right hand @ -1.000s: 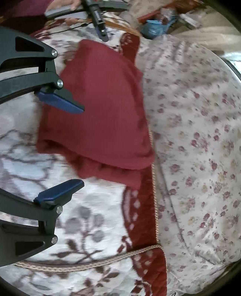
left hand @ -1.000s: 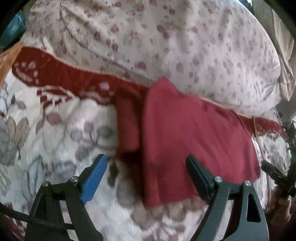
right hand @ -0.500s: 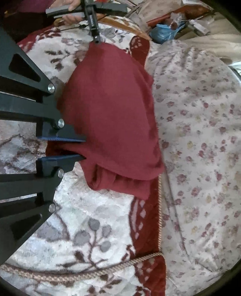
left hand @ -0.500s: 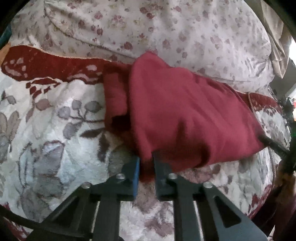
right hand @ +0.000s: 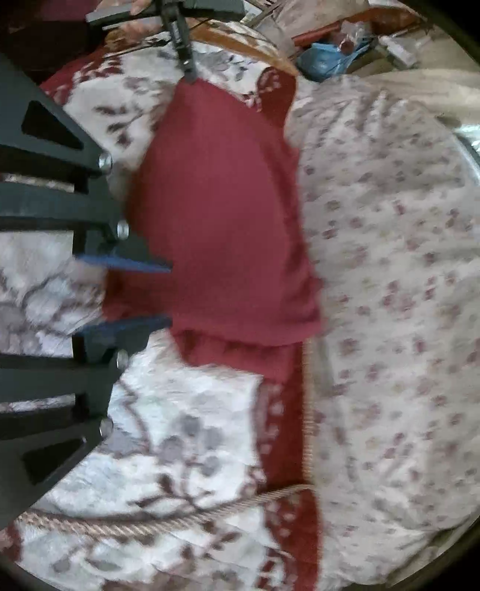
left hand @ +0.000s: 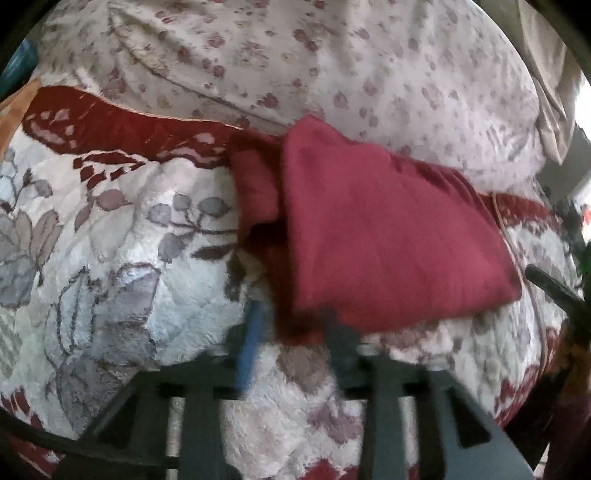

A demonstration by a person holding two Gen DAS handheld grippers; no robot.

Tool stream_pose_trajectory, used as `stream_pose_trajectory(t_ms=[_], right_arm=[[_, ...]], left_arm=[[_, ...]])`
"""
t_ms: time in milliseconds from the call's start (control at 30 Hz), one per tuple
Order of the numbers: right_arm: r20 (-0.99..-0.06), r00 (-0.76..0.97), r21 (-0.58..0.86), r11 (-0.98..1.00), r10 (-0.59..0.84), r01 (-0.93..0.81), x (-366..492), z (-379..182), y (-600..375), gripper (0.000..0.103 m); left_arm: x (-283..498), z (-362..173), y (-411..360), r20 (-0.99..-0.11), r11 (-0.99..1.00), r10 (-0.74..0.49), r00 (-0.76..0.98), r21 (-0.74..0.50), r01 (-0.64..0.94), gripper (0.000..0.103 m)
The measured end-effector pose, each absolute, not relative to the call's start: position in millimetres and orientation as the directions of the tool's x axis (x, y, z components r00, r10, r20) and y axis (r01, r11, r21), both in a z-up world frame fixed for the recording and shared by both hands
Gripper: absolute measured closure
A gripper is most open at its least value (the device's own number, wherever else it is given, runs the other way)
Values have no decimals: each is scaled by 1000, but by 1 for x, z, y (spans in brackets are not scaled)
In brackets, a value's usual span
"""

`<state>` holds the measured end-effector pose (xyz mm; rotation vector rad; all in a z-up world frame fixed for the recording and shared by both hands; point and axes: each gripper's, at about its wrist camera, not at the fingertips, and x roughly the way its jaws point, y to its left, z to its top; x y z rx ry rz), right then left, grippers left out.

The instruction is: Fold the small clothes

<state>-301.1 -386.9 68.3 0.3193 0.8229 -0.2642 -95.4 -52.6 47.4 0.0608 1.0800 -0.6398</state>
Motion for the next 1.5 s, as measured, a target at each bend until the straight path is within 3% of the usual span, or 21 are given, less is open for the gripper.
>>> stream_pose_trajectory(t_ms=[33, 67, 400, 767, 1000, 1233, 1500], right_arm=[[-742, 661, 160, 926, -116, 342, -296, 76, -381, 53], [-734, 672, 158, 935, -103, 317, -286, 81, -373, 51], [-760, 647, 98, 994, 51, 37, -107, 65, -259, 51], [-819, 574, 20, 998, -18, 60, 28, 21, -218, 54], [-834, 551, 65, 994, 4, 90, 47, 5, -228, 54], [-803, 593, 143, 986, 64, 87, 21, 34, -238, 54], [-816, 575, 130, 987, 51, 96, 31, 27, -229, 54]], left_arm=[[-94, 49, -51, -826, 824, -463, 321, -267, 501, 48], [-91, 51, -50, -819, 833, -460, 343, -264, 486, 48], [-69, 49, -51, -814, 905, -350, 464, -167, 390, 46], [-48, 30, -53, -852, 920, -312, 420, -161, 357, 45], [-45, 27, -55, -857, 926, -288, 428, -137, 351, 45], [-50, 30, -55, -854, 932, -261, 451, -102, 348, 45], [-54, 32, -55, -848, 936, -228, 479, -54, 349, 43]])
